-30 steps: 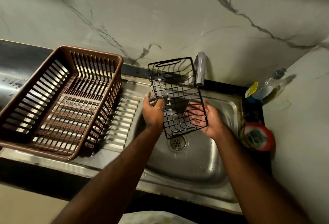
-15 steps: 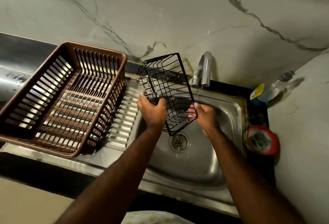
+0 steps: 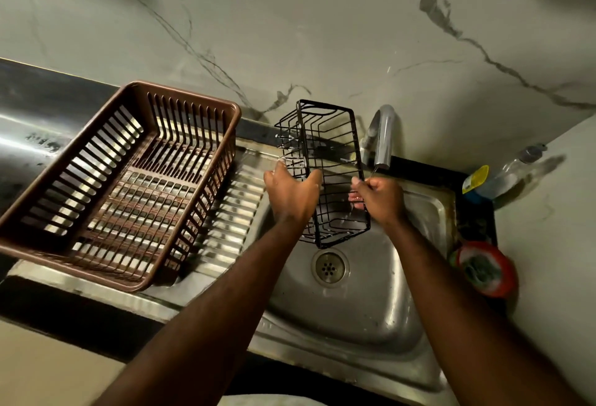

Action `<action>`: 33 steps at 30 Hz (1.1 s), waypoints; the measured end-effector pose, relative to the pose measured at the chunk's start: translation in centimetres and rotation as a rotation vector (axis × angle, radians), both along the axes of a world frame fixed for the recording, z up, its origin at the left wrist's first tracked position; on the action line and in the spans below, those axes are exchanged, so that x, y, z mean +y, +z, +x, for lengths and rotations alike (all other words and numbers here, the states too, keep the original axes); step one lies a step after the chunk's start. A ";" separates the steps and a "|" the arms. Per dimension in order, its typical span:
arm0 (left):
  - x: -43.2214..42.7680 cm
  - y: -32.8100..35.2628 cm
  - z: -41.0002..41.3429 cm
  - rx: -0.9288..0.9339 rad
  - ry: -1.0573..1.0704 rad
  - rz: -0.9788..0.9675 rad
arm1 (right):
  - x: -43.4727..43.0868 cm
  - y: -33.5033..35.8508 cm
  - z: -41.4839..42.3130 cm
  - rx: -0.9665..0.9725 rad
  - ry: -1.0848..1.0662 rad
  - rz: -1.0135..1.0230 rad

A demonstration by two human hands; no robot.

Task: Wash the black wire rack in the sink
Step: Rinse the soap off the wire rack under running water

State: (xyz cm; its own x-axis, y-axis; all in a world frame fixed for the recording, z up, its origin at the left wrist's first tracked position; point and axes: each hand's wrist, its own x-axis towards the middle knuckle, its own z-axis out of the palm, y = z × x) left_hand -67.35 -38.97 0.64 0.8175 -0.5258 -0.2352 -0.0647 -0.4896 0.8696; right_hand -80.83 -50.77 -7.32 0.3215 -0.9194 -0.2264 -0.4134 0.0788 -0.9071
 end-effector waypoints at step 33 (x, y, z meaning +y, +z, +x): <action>0.8 -4.0 0.4 0.242 0.175 -0.179 | 2.9 -1.8 -0.6 -0.403 -0.156 0.898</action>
State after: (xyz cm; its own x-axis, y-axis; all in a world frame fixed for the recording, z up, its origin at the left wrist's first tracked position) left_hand -66.93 -38.22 -3.41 0.8305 -0.4334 -0.3499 0.2253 -0.3131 0.9226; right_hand -81.44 -47.83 -9.16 0.4174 -0.4989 -0.7595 -0.0146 0.8320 -0.5545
